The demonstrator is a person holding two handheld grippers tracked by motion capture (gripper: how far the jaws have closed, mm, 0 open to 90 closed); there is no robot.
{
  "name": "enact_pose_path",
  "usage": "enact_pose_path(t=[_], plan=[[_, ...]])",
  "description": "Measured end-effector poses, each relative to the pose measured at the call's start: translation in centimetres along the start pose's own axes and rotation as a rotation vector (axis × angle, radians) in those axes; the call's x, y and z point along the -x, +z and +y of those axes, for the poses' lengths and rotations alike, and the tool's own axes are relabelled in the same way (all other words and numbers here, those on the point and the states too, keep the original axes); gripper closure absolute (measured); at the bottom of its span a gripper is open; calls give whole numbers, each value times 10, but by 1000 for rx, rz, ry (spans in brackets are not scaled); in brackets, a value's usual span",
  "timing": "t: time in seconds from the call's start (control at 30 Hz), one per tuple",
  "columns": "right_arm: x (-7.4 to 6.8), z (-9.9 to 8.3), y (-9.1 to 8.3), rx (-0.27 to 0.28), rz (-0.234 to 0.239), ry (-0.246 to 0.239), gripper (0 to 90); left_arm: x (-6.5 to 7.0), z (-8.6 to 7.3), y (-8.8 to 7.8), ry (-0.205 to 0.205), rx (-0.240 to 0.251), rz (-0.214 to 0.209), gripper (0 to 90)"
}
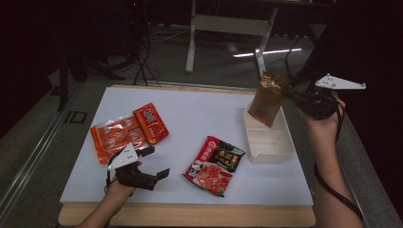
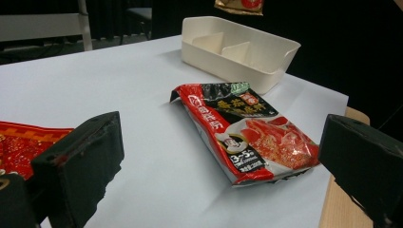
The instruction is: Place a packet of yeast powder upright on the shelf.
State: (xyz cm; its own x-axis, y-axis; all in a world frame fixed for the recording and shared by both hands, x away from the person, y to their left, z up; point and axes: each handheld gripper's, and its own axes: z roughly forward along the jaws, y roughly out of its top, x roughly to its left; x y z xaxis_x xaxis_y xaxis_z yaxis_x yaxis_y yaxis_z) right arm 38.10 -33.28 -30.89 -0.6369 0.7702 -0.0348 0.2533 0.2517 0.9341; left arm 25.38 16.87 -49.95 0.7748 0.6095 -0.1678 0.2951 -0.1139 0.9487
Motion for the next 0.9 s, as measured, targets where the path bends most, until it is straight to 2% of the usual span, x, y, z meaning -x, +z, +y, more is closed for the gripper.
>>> enact_pose_path(t=[0.43, 0.53, 0.7, 0.8, 0.9], plan=[[30, -7, 33, -51, -87, 4, 894, -2, -6, 2, -32, -4, -17, 17], [38, -10, 42, -60, -110, 27, 895, -1, -7, 1, -37, -5, -19, 17], [46, -13, 52, -62, -126, 33, 895, -1, -7, 1, -33, -9, -22, 17], [53, -16, 64, -74, -134, 42, 894, -1, -8, 2, -33, -14, -25, 17], [54, -19, 75, -84, -137, 30, 895, -1, -9, 2, -36, -17, -29, 17]])
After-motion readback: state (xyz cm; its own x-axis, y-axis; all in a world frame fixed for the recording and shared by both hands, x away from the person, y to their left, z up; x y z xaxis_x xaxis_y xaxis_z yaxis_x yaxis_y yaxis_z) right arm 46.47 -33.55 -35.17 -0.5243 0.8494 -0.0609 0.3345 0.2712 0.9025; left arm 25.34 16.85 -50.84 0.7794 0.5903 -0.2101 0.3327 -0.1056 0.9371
